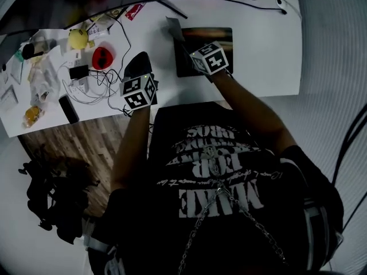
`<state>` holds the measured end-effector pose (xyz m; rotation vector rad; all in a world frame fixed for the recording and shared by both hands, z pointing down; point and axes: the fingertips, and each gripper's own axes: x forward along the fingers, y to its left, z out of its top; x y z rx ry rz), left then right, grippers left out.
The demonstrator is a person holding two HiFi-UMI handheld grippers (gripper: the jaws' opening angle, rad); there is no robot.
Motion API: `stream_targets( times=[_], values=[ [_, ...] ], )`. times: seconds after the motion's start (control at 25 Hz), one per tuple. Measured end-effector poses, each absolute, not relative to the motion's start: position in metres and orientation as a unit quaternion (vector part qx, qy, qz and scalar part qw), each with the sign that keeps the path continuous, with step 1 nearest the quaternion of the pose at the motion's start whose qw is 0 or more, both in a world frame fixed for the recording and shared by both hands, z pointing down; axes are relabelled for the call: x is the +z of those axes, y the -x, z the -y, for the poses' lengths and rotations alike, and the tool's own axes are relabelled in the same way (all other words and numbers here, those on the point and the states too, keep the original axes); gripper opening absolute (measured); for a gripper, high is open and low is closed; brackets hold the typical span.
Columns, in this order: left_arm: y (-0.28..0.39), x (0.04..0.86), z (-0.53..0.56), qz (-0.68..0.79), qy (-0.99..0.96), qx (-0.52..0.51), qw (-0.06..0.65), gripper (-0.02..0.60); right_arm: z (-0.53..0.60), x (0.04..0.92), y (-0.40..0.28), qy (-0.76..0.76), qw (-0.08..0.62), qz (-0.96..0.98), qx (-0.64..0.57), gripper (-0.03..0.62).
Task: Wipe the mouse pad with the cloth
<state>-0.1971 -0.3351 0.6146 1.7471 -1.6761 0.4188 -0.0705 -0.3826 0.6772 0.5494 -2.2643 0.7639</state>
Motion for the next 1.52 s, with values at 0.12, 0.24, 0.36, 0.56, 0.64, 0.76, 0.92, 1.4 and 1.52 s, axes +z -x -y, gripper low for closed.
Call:
stream_targets(
  times=[0.12,0.24,0.36,0.56,0.64,0.76,0.92,1.4,1.52],
  values=[
    [0.210,0.621,0.332,0.647,-0.661,0.170,0.340,0.005,0.382,0.693,0.070,-0.215,0.349,0.861,0.300,0.020],
    [0.206,0.626,0.339,0.637,-0.668,0.174,0.342,0.005,0.388,0.702,0.061,-0.230,0.356,0.854,0.301,0.018],
    [0.193,0.632,0.352,0.623,-0.680,0.174,0.345,0.006,0.401,0.705,0.041,-0.254,0.355,0.848,0.300,0.018],
    [0.147,0.638,0.377,0.580,-0.715,0.173,0.350,0.006,0.425,0.707,-0.032,-0.321,0.348,0.823,0.313,0.019],
    [0.129,0.637,0.381,0.564,-0.726,0.171,0.355,0.005,0.431,0.706,-0.066,-0.349,0.349,0.810,0.316,0.019],
    [0.115,0.633,0.381,0.552,-0.736,0.172,0.352,0.005,0.435,0.704,-0.106,-0.381,0.353,0.792,0.319,0.020],
    [0.112,0.630,0.373,0.547,-0.740,0.178,0.349,0.006,0.432,0.694,-0.115,-0.393,0.348,0.787,0.325,0.018],
    [0.124,0.627,0.324,0.565,-0.724,0.187,0.348,0.006,0.320,0.694,0.054,-0.205,0.354,0.847,0.338,0.018],
    [0.127,0.631,0.314,0.568,-0.721,0.189,0.348,0.005,0.314,0.703,0.058,-0.201,0.363,0.846,0.334,0.017]
  ],
)
